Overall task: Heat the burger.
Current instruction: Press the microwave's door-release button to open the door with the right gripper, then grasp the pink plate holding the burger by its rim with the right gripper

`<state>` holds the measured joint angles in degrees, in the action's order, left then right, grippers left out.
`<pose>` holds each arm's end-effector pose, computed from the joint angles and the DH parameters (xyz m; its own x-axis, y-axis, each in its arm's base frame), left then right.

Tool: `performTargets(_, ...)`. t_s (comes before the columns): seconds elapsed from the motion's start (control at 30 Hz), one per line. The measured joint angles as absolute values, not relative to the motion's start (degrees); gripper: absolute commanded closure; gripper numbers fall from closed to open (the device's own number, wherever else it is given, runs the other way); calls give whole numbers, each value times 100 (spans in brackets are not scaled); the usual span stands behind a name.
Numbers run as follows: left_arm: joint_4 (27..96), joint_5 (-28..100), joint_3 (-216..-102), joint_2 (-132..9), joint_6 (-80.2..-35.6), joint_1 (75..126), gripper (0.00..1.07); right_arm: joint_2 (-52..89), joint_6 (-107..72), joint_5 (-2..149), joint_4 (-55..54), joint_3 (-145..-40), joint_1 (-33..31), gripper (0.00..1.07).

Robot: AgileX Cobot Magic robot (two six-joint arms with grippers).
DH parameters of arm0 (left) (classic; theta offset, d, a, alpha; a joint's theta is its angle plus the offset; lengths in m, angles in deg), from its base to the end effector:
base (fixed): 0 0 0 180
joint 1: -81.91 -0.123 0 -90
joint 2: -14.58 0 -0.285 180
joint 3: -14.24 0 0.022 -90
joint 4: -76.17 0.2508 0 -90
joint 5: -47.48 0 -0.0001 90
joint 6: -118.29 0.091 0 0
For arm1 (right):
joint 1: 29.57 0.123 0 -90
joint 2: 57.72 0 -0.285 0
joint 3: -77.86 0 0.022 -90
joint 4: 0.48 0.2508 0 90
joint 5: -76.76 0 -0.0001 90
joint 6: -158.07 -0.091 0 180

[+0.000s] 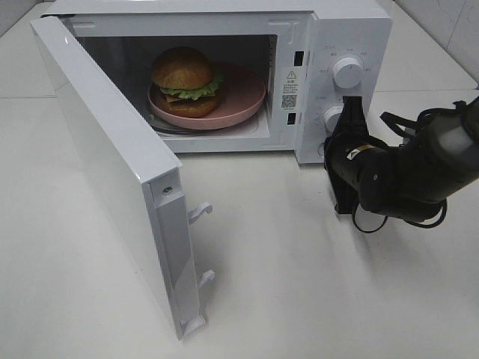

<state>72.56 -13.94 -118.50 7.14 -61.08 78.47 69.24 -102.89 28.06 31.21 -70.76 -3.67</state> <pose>-0.0087 -0.0056 0.2828 -0.4384 -0.0455 -0.8976 -0.0187 0.9990 -0.0415 0.3400 0.1252 0.0913 0.0083 0.9988 0.0492 0.3775 -0.0487 0.9247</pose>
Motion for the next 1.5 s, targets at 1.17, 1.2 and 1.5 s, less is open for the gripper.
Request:
performTargets(1.17,7256,-1394,-11850,714,-6108,7847,6,3956,-5659,6977,2232,-6216,-373,105)
performTargets(1.2,7256,-1394,-11850,714,-6108,7847,6,3956,-5659,6977,2232,-6216,-373,105)
performTargets(1.5,7256,-1394,-11850,714,-6108,7847,6,3280,-3408,8501,2215,-6216,-373,102)
